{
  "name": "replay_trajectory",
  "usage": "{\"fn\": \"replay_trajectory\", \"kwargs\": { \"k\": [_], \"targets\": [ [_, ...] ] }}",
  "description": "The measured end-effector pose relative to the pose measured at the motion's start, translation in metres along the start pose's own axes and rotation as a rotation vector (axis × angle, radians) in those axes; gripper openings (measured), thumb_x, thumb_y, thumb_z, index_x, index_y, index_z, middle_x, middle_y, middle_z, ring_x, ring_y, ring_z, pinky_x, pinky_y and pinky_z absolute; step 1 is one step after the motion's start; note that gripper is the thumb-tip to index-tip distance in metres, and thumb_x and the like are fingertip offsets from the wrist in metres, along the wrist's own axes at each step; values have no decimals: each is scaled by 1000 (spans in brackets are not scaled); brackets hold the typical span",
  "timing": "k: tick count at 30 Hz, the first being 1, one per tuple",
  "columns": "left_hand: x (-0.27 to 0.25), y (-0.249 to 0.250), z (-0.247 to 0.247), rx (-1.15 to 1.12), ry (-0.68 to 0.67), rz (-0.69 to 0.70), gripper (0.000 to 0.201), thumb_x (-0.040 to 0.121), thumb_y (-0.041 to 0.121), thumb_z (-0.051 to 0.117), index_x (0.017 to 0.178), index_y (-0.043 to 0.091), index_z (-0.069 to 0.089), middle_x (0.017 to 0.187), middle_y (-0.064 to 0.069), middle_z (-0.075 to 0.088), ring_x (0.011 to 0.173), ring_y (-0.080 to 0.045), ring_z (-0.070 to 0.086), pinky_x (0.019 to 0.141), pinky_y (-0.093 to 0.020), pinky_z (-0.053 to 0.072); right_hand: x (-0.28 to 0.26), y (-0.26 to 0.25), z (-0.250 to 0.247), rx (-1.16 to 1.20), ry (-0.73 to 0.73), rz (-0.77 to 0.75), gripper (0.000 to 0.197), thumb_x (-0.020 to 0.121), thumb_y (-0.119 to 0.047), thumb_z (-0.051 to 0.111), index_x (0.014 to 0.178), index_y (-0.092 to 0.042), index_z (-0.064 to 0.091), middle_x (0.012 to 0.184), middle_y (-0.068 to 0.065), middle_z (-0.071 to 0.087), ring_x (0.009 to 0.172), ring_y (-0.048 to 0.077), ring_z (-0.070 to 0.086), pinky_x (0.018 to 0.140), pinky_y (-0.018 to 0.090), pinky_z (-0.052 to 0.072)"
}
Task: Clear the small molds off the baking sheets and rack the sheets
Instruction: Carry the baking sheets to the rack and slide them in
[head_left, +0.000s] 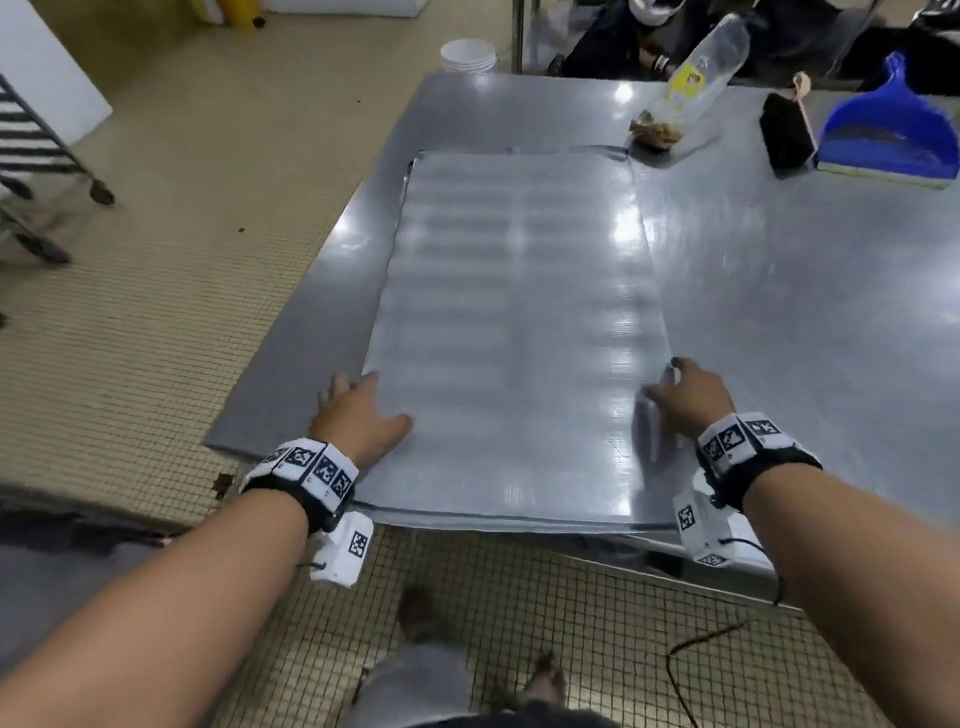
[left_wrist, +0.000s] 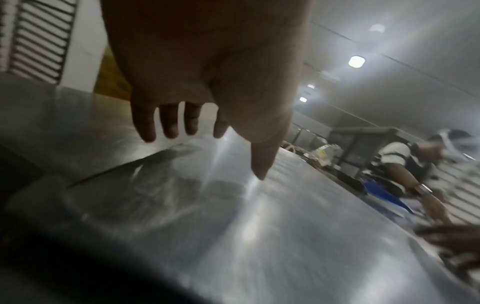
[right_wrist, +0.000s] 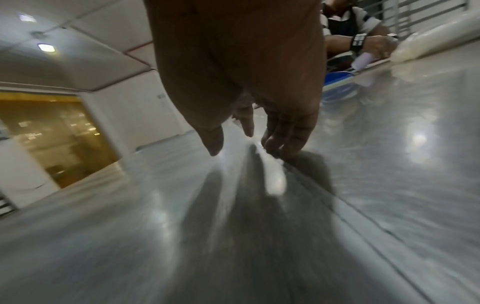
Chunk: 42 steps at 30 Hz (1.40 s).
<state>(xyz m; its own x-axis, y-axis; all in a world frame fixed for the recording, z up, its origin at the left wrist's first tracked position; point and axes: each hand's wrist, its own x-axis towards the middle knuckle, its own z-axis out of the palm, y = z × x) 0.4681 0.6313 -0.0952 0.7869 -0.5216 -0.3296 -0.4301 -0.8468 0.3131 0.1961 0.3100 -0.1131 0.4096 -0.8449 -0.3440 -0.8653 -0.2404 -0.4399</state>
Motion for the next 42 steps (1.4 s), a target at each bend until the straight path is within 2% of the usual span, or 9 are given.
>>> {"fn": "replay_trajectory", "kwargs": {
  "k": [5,10,15,23,30,34,37,39,42],
  "targets": [
    [-51,12,14,116,-165,229,71,66,82,64,117,34,55,122,9,50,118,-18,51,99,-44,47,-57,1,7,-71,16,-319,43,85,-57,66,106,-20,69,107,8,64,96,24,61,78,34,49],
    [-91,-25,36,82,-154,355,72,51,91,65,98,38,53,101,20,51,92,-2,51,83,-27,52,-119,25,17,-133,-151,-534,59,60,-86,64,87,-34,63,86,-17,58,79,-1,54,66,18,44],
    [-97,-40,43,-14,-6,422,43,69,64,77,90,32,59,94,18,54,89,-3,52,82,-26,50,-142,48,35,-201,-95,-594,53,59,-82,70,87,-38,59,84,-20,54,83,-2,49,66,17,39],
    [-102,-37,43,-110,14,378,38,69,49,86,78,25,58,74,11,60,71,-10,57,60,-24,47,-145,42,35,-238,-24,-480,44,65,-69,75,68,-30,56,70,-15,59,64,2,54,59,26,49],
    [-110,-48,44,-236,71,326,49,69,54,84,102,26,62,101,9,60,91,-10,58,81,-28,53,-142,38,33,-178,-32,-427,56,62,-87,61,82,-34,59,70,-15,65,64,1,61,60,25,52],
    [-109,-58,37,-310,228,-42,76,81,57,73,142,18,48,143,-9,44,130,-30,45,103,-48,46,-122,54,32,-146,127,-301,74,73,-82,55,124,-28,59,120,2,63,109,19,58,89,43,53],
    [-105,-59,36,-502,85,-160,68,87,47,72,142,17,46,140,-10,55,124,-32,56,102,-47,48,-109,62,29,-214,128,-184,92,75,-76,63,145,-19,42,145,11,47,131,32,44,104,51,43],
    [-104,-56,39,-582,34,-97,56,89,36,73,137,19,51,129,-5,64,117,-29,61,102,-43,48,-105,62,31,-142,99,-147,89,74,-71,68,139,-16,46,140,15,46,127,34,45,102,49,44],
    [-106,-51,45,-651,44,-73,52,89,28,74,136,20,52,124,-2,65,114,-25,60,100,-38,46,-101,59,37,-69,114,-97,66,68,-74,67,101,-17,55,114,13,52,100,30,54,84,44,52]
  ]
}}
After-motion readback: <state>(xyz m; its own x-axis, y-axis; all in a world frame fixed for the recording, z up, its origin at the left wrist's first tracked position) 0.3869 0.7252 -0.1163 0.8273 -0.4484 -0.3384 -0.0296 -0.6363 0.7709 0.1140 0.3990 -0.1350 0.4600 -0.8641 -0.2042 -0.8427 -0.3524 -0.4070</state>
